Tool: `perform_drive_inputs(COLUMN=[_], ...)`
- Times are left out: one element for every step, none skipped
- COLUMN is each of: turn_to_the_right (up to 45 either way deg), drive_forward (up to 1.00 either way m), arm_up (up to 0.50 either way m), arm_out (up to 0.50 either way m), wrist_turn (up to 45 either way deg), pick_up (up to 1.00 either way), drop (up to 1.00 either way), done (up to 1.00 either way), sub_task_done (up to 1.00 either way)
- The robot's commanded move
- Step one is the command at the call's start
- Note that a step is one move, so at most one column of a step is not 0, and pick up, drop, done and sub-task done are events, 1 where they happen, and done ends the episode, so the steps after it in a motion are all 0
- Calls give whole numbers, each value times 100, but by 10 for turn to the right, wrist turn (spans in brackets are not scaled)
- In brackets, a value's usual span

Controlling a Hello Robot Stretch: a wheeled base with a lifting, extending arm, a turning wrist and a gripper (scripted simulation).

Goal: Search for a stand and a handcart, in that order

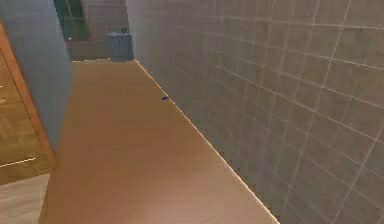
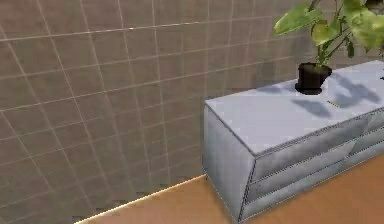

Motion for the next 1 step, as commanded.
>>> perform_drive_inputs(turn_to_the_right=[-420], drive_forward=[0], arm_up=[0], arm_out=[0], wrist_turn=[0], pick_up=[0], drop=[0], done=[0], sub_task_done=[0])
